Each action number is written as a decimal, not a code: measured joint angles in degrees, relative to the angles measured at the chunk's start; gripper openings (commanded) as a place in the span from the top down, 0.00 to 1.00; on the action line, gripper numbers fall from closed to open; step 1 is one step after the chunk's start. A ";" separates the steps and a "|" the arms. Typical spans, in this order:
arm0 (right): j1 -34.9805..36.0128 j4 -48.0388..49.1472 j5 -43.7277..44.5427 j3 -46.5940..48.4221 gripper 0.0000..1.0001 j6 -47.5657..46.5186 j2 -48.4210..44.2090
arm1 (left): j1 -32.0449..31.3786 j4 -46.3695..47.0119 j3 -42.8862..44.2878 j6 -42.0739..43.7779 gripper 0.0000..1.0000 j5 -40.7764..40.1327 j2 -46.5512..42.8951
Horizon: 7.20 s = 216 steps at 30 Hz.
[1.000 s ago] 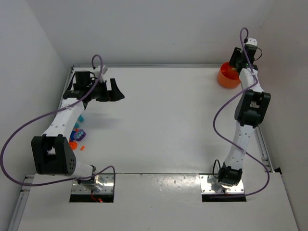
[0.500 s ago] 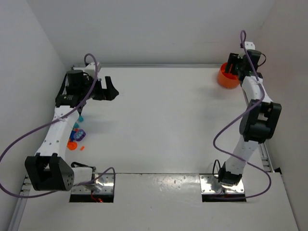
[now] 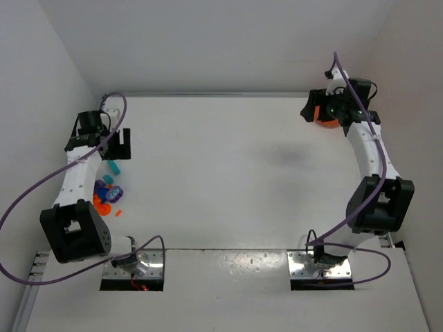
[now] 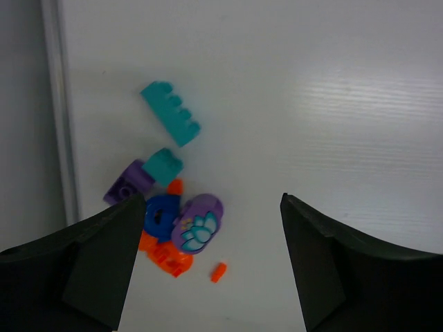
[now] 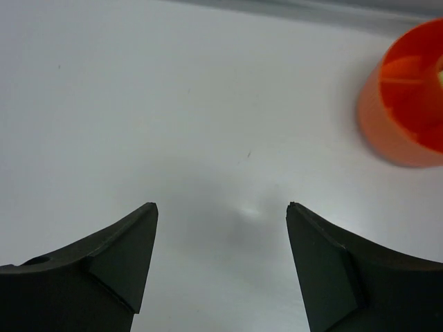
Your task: Sort the legos into containers by color
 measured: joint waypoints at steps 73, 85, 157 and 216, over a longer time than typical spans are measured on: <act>20.57 25.33 -44.50 -20.24 0.25 40.72 0.92 | -21.07 -5.27 2.54 15.91 0.75 67.58 11.65; 28.41 15.28 -51.87 -10.62 0.29 22.86 4.09 | -28.46 -6.54 4.22 12.48 0.76 75.32 13.81; -3.06 10.71 32.50 15.45 1.00 7.28 22.73 | -20.96 14.10 -3.39 -8.85 0.00 23.56 -4.94; -12.17 9.22 22.77 23.43 0.58 14.95 34.49 | -20.94 15.08 -3.37 -10.36 0.00 22.58 1.18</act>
